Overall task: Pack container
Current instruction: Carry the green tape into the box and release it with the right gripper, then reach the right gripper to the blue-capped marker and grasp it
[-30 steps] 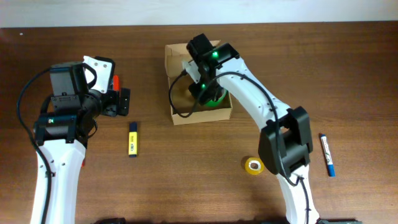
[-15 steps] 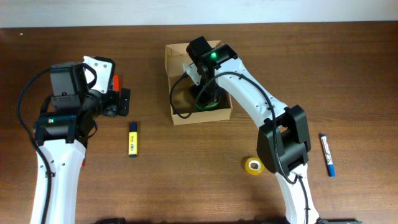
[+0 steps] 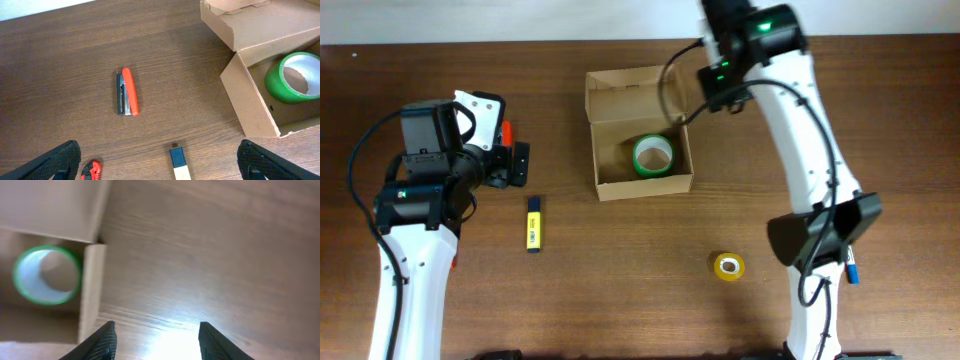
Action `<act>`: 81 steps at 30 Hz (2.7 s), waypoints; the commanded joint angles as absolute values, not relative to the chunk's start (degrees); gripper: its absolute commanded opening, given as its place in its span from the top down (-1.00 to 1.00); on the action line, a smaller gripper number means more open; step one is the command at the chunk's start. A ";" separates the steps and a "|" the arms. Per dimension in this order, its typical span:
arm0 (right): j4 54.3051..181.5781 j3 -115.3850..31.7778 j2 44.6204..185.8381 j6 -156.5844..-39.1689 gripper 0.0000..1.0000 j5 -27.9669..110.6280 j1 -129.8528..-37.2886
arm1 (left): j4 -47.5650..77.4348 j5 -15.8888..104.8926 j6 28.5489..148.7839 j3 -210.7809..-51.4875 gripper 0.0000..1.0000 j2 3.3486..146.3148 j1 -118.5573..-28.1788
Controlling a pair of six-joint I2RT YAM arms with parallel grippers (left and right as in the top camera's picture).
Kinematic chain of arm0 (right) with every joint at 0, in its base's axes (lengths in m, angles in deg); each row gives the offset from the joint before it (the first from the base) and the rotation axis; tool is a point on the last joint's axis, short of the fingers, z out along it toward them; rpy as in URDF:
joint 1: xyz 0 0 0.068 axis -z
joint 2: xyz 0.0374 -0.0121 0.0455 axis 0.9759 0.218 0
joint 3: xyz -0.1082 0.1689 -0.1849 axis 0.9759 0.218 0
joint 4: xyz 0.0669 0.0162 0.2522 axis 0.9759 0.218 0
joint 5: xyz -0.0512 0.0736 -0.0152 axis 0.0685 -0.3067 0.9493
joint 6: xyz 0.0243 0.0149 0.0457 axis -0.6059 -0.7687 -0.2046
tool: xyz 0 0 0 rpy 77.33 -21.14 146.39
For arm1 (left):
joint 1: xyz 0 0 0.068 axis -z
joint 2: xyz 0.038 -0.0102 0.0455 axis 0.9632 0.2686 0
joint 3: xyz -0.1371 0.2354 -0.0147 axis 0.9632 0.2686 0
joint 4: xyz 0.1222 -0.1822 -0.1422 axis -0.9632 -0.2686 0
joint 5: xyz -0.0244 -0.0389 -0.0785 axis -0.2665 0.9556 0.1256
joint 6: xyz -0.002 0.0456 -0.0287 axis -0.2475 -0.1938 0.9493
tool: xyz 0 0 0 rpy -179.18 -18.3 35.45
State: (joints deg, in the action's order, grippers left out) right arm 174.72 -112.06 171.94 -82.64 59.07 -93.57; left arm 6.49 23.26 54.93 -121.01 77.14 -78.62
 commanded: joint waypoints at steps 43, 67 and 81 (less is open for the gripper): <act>140.33 -29.84 144.59 -73.94 -0.19 52.47 -45.94 | 8.13 21.36 52.53 -121.91 -0.99 77.40 -78.82; 137.54 -29.84 151.68 -64.72 0.00 58.70 -55.36 | 8.19 21.55 52.53 -121.91 -0.99 77.49 -78.82; 136.77 -31.48 151.54 -72.52 0.93 52.12 -55.23 | 8.41 21.53 52.53 -121.91 -0.98 77.49 -78.82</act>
State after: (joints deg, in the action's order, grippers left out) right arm 137.19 -30.60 150.80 -70.32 57.28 -55.08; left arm 8.17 21.33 53.44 -121.23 77.23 -78.62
